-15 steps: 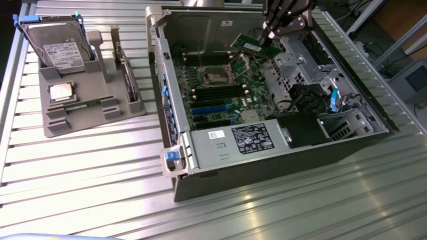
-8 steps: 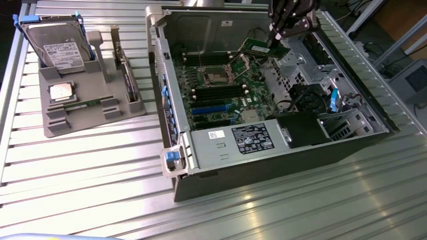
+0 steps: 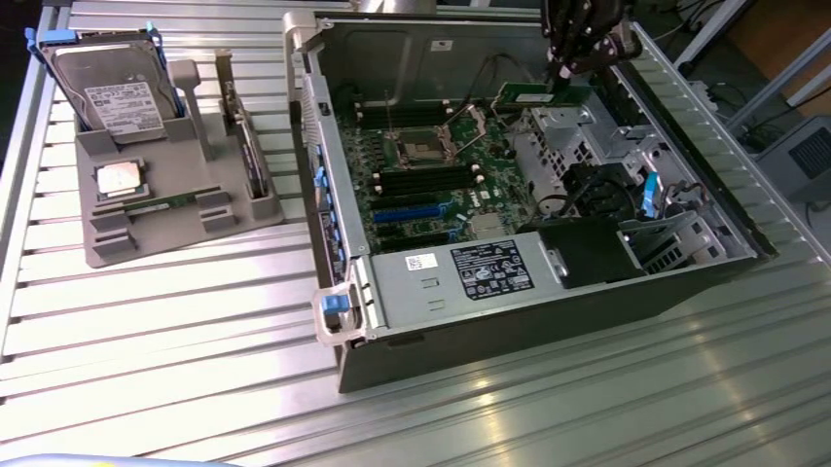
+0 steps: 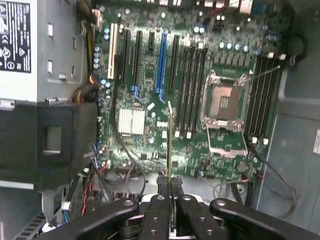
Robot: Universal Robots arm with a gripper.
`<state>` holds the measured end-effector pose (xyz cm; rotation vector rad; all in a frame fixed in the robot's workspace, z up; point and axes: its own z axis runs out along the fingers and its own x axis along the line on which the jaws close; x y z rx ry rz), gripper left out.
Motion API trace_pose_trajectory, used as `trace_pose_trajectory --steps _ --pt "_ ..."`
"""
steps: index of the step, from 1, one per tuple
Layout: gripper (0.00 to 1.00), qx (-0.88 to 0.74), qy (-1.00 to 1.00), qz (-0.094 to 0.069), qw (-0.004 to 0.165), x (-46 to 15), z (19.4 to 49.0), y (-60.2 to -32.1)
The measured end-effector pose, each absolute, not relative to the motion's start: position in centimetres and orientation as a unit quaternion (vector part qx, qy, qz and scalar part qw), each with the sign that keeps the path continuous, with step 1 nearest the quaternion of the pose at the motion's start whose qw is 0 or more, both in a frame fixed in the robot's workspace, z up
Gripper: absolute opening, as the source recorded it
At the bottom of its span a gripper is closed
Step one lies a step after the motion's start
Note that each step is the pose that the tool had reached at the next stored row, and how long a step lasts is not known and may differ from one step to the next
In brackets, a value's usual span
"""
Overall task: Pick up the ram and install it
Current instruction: 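Insert the ram into the slot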
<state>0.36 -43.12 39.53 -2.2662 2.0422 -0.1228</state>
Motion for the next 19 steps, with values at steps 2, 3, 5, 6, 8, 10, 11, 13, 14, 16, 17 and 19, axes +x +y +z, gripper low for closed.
trace_pose_trajectory --steps 2,3,5,6,8,10,11,13,14,16,17,19 --pt "0.12 -0.74 0.667 -0.057 0.059 0.4 39.5 -43.1" --pt "0.12 -0.74 0.666 -0.066 0.068 0.4 39.5 -43.1" --pt "0.12 -0.738 0.665 -0.082 0.082 0.4 39.4 -43.1" --pt "0.12 -0.738 0.664 -0.086 0.086 0.4 39.4 -43.1" --pt "0.12 -0.737 0.664 -0.087 0.087 0.4 39.4 -43.1" --pt "0.12 -0.737 0.664 -0.087 0.087 0.4 39.4 -43.1" --pt "0.12 -0.737 0.664 -0.087 0.087 0.3 39.4 -43.1" --pt "0.12 -0.737 0.664 -0.087 0.087 -0.1 39.3 -43.1" --pt "0.12 -0.737 0.664 -0.087 0.087 -0.3 39.3 -43.1" --pt "0.12 -0.734 0.668 -0.088 0.087 -0.9 38.9 -43.1" --pt "0.12 -0.733 0.669 -0.087 0.088 -1.0 38.8 -43.1" --pt "0.12 -0.73 0.672 -0.082 0.093 -1.3 38.7 -43.1"
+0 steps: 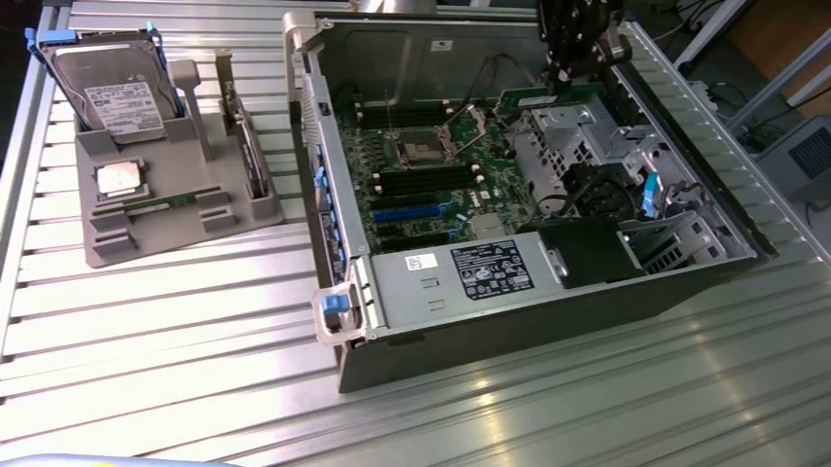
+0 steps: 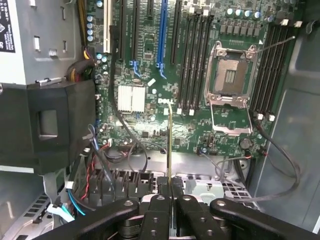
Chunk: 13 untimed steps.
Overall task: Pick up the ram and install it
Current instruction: 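Insert the ram into the slot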
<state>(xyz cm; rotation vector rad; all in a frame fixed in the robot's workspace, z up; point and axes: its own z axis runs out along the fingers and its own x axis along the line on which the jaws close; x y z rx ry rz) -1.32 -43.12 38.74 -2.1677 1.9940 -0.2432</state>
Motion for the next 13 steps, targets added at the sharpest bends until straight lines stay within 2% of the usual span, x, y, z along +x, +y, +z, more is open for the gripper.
trace_pose_trajectory --steps 2,13 --pt "0.12 -0.728 0.674 -0.076 0.099 -1.5 38.7 -43.1" --pt "0.12 -0.726 0.676 -0.077 0.098 -3.2 37.0 -43.1"
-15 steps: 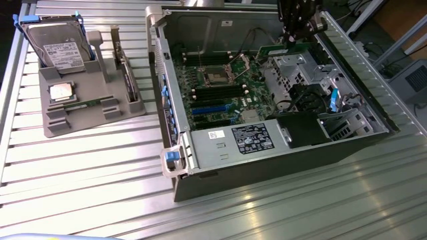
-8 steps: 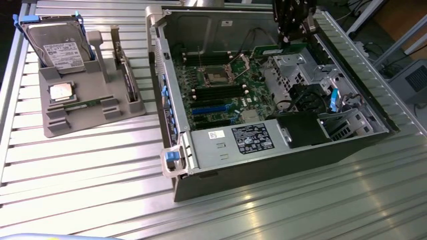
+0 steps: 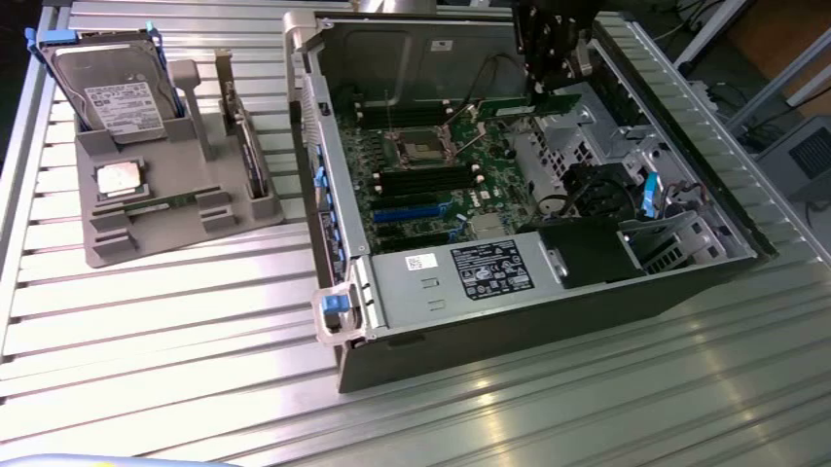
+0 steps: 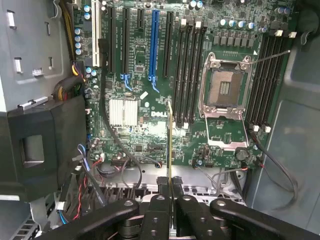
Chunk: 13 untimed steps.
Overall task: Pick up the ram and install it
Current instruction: 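Insert the ram into the slot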
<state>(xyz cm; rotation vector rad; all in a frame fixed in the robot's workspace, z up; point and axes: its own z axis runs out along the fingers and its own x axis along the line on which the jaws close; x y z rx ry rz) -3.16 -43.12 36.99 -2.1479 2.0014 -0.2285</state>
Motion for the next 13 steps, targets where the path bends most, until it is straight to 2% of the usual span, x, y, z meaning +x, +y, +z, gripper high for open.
trace_pose_trajectory --steps 13 --pt "0.12 -0.724 0.679 -0.078 0.098 -5.5 35.1 -42.6"
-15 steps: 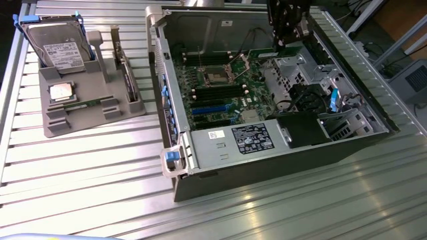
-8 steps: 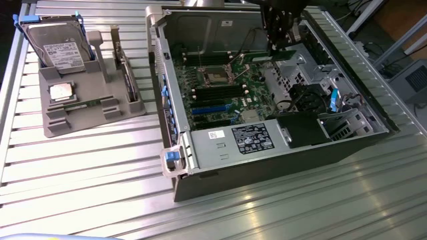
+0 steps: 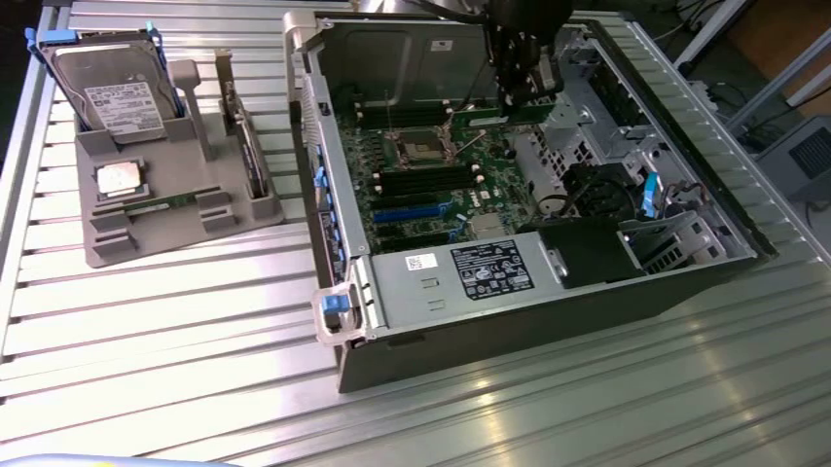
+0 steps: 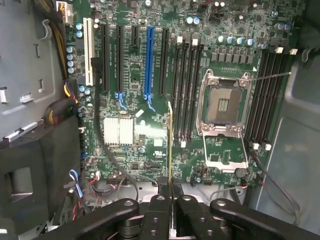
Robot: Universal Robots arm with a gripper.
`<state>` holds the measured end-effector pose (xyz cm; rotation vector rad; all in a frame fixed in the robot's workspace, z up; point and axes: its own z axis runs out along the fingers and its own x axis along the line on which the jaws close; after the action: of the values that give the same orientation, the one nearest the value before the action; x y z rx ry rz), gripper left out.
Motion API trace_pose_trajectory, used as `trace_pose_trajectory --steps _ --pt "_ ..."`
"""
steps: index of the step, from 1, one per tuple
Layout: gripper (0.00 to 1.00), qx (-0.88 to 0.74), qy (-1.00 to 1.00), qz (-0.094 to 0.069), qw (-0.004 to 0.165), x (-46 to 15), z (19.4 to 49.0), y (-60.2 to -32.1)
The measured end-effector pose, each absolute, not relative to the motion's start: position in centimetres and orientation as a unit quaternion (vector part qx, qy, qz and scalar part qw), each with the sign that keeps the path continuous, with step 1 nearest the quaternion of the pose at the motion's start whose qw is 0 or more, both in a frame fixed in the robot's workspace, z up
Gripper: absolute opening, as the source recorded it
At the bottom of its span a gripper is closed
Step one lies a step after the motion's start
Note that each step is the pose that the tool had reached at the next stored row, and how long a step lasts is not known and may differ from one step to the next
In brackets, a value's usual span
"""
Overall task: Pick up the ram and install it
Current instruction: 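Insert the ram into the slot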
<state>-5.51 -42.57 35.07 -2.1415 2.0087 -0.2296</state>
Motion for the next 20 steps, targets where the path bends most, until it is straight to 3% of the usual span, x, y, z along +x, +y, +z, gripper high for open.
trace_pose_trajectory --steps 20 --pt "0.12 -0.711 0.692 -0.08 0.097 -11.0 31.8 -42.2"
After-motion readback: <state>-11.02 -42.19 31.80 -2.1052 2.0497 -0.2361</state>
